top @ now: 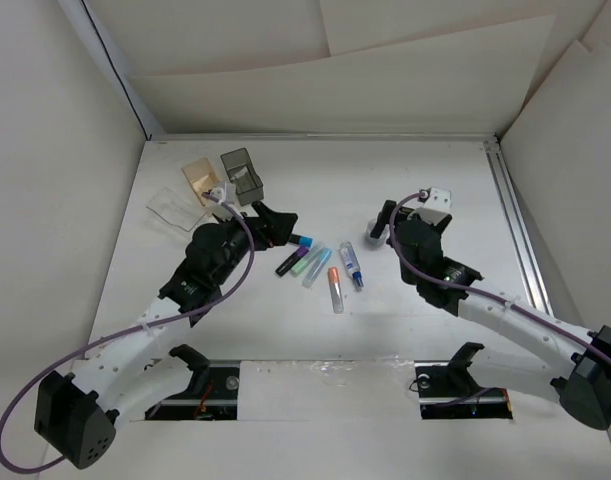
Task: Sort the stationery into containers
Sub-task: Pick up the stationery from the center of the board.
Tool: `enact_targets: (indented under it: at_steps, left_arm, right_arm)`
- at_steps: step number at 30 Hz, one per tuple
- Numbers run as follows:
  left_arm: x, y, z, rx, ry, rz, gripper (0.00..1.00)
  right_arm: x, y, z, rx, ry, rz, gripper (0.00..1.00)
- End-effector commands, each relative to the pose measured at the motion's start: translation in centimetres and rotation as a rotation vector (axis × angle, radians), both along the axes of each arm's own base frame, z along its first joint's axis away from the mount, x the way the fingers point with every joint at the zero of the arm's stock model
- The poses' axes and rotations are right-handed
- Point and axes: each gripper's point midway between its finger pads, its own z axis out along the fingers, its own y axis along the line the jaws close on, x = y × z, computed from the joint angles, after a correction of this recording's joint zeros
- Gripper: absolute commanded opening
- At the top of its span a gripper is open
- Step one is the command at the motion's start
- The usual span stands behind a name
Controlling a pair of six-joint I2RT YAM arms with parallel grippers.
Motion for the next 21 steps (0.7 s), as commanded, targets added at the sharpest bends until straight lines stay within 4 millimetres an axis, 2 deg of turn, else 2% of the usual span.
enact_targets:
  at_steps: [1,3,4,5,7,8,9,10,12,14,15,16,17,18,19,20,21]
  left_arm:
    - [0.6,-0.4,-1.2,0.026,0.042,-0.003,1.00]
    - [0.1,-1.5,-2.0,0.034,0.067,-0.069,1.00]
    - [-0.1,-2.0,-2.5,0.042,0.055,-0.104,1.00]
    - [-0.2,-2.2,-2.4,0.035,0.045,-0.116,1.00]
    - [0.4,-1.7,-2.8,0.057,0.033,-0.077,1.00]
    - [0.6,-1.3,-3.4,0.066,0.043,-0.056,1.00]
    - [0.9,-0.9,-3.5,0.071,0.040,-0.017,1.00]
    - [1.2,-0.6,-3.5,0.073,0.039,0.006,1.00]
    - [1.6,0.1,-5.5,0.119,0.096,0.050,1.00]
    - [1.8,0.4,-5.9,0.124,0.119,0.076,1.00]
    - [1.7,0.0,-5.4,0.109,0.105,0.054,1.00]
    - [1.0,-1.1,-5.5,0.099,0.100,-0.006,1.00]
    - [0.2,-2.0,-4.7,0.084,0.057,-0.061,1.00]
    - [-1.3,-3.6,-4.6,0.080,0.025,-0.135,1.00]
    - [-1.8,-4.7,-3.0,0.069,-0.052,-0.170,1.00]
    - [-1.8,-5.3,-2.9,0.093,-0.071,-0.160,1.00]
    - [-1.2,-6.5,-4.6,0.164,-0.039,-0.161,1.00]
  right_arm:
    - [0.4,-0.4,1.2,0.041,-0.048,-0.033,0.99]
    - [0.4,-0.4,1.2,0.041,-0.048,-0.033,0.95]
    - [0.4,-0.2,1.2,0.042,-0.046,-0.024,0.87]
    - [0.4,-0.2,1.2,0.043,-0.046,-0.024,0.66]
    - [0.3,-0.3,1.4,0.040,-0.052,-0.022,0.36]
    - [0.1,-0.5,1.4,0.043,-0.055,-0.022,0.10]
    - [0.2,-0.8,1.4,0.043,-0.055,-0.031,0.01]
    - [0.1,-0.8,1.8,0.054,-0.064,-0.023,0.00]
    - [0.2,-0.7,2.0,0.065,-0.066,-0.008,0.00]
    - [0.4,-0.4,1.6,0.062,-0.052,0.009,0.00]
    - [0.6,-0.3,0.9,0.048,-0.036,0.009,0.00]
    - [0.7,-0.2,0.6,0.041,-0.028,0.009,0.00]
    - [1.0,-0.3,0.7,0.040,-0.027,0.000,0.01]
    - [1.1,-0.2,0.4,0.030,-0.016,0.000,0.06]
    - [1.0,-0.2,0.2,0.033,-0.006,-0.003,0.09]
    - [1.1,-0.5,0.2,0.033,-0.006,-0.012,0.14]
    - [1.2,-0.9,0.0,0.037,-0.001,-0.024,0.18]
